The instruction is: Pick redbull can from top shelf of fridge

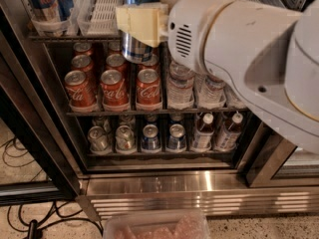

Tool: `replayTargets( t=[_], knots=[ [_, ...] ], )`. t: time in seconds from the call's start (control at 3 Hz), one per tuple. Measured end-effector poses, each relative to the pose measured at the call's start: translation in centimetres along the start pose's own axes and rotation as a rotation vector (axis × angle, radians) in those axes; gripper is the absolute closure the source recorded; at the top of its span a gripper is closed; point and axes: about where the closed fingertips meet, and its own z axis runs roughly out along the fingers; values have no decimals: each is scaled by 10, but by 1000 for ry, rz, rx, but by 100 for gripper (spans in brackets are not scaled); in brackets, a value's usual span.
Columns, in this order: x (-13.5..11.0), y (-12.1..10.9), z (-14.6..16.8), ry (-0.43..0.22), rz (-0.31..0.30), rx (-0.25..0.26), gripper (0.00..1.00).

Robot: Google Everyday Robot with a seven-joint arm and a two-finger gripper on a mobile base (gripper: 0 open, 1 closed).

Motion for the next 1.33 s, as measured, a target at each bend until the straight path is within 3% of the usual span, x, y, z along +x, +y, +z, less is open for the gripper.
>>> replayTargets(
  t=[0.33, 1.0, 1.33],
  knots=[
    [23, -14, -22, 34, 28, -29, 100],
    [81, -34, -76, 146, 54, -38, 100],
    [81, -34, -75, 146, 54, -38, 100]
  ],
)
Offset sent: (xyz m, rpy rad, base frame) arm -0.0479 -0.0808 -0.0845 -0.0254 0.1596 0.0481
